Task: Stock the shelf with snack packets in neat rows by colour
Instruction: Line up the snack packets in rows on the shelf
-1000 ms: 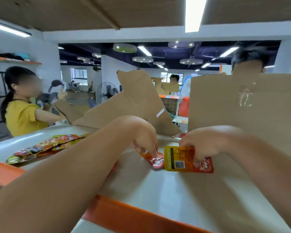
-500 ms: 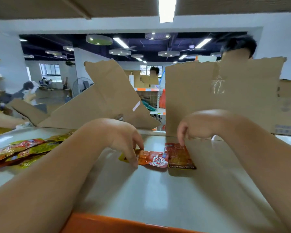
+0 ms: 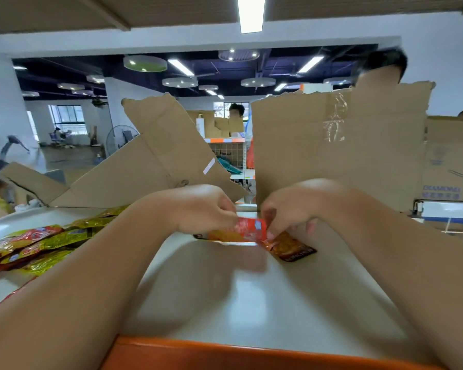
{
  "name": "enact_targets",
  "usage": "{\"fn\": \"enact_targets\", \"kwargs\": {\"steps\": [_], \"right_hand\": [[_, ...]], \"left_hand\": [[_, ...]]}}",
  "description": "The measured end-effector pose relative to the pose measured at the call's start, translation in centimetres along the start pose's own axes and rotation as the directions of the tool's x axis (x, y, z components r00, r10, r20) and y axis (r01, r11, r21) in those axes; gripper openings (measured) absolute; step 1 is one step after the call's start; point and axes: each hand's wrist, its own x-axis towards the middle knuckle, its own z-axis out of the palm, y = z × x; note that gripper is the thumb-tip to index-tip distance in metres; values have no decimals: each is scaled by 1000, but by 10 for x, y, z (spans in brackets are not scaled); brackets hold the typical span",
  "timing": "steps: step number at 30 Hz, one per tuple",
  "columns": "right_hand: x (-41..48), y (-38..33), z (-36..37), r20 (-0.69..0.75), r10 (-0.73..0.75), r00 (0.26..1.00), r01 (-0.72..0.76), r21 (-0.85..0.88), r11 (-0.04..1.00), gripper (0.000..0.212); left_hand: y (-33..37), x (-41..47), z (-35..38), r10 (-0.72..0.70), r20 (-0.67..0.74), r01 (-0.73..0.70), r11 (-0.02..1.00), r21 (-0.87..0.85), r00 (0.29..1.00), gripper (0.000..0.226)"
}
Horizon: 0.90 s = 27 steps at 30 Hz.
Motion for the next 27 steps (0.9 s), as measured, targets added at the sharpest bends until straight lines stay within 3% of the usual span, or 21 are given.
{"fn": "enact_targets", "kwargs": {"steps": [3, 6, 12, 20, 23, 25, 27], "right_hand": [[2, 6, 0, -13, -12, 1000, 12, 33, 999, 16], [3, 4, 2, -15, -3, 1000, 4, 3, 1000, 29], [6, -3, 2, -18, -40, 999, 38, -58, 998, 42], [3, 1, -1, 15, -3, 1000, 4, -89, 996, 42], [-9, 13, -9, 34, 5, 999, -6, 19, 1000, 45], [-27, 25, -12, -37, 6, 999, -4, 37, 999, 43], [-54, 42, -11, -201, 3, 980, 0, 14, 1000, 39]], "left_hand": [[-16, 3, -3, -88, -32, 90, 995, 51, 996, 22], [-24, 1, -2, -186, 82, 168, 968, 185, 979, 18], [-16, -2, -7, -175, 228, 112, 958, 264, 958, 70], [-10, 4, 1, -131, 145, 106, 980, 170, 981, 65], [2, 1, 0, -114, 78, 105, 987, 118, 990, 57], [17, -2, 0, -94, 8, 93, 993, 76, 996, 47], [37, -4, 2, -66, -71, 67, 998, 11, 995, 40]]}}
